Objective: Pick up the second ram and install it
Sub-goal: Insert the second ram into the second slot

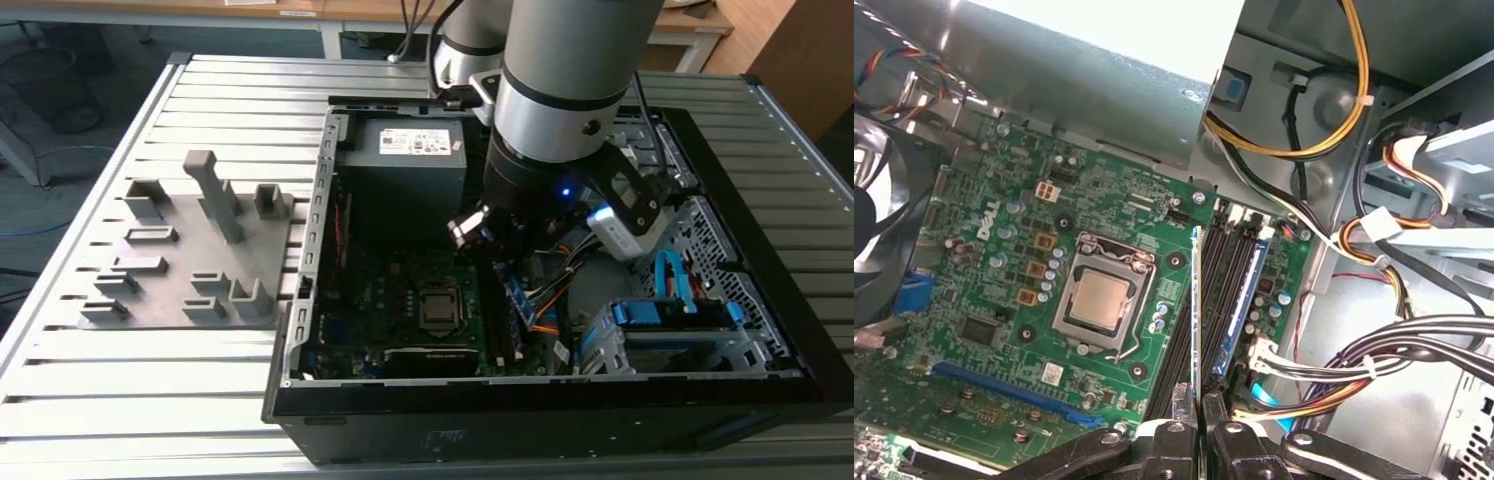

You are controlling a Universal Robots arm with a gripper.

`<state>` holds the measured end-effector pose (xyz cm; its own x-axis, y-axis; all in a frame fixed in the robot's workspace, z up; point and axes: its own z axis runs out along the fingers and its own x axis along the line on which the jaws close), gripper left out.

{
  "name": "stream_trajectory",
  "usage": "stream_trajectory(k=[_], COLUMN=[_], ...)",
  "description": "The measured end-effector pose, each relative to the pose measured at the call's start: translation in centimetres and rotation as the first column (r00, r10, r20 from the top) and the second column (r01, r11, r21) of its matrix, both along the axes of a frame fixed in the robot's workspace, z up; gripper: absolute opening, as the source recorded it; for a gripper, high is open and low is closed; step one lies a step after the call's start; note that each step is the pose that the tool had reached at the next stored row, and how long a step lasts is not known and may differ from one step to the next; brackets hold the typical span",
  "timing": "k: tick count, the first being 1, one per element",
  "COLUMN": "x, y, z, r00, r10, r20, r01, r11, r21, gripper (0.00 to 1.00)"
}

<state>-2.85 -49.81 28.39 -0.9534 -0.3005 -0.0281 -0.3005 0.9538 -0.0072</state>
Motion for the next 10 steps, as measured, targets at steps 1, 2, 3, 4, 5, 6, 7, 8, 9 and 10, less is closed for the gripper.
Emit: stream_trajectory(k=[1, 2, 3, 4, 5, 6, 7, 8, 9, 10], x=[0.0, 0.0, 0.0, 0.0, 0.0, 0.0, 0.0, 0.0, 0.0, 0.0], y=[0.0, 0.0, 0.0, 0.0, 0.0, 0.0, 0.0, 0.0, 0.0, 0.0], z=[0.0, 0.0, 0.0, 0.0, 0.0, 0.0, 0.0, 0.0, 0.0, 0.0], r00=[1.0, 1.0, 1.0, 0.9999, 0.9999, 0.9999, 0.9998, 0.9998, 0.9997, 0.9996], r10=[-0.003, -0.006, -0.008, -0.011, -0.014, -0.016, -0.019, -0.022, -0.025, -0.028], r20=[0.0, 0.0, 0.0, 0.0, 0.0, 0.0, 0.0, 0.0, 0.0, 0.0], r01=[0.003, 0.006, 0.008, 0.011, 0.014, 0.016, 0.019, 0.022, 0.025, 0.028], r11=[1.0, 1.0, 1.0, 0.9999, 0.9999, 0.9999, 0.9998, 0.9998, 0.9997, 0.9996], r21=[0.0, 0.0, 0.0, 0.0, 0.0, 0.0, 0.0, -0.0001, 0.0, -0.0001], gripper=[0.14, 0.14, 0.14, 0.14, 0.14, 0.14, 0.14, 0.14, 0.14, 0.14])
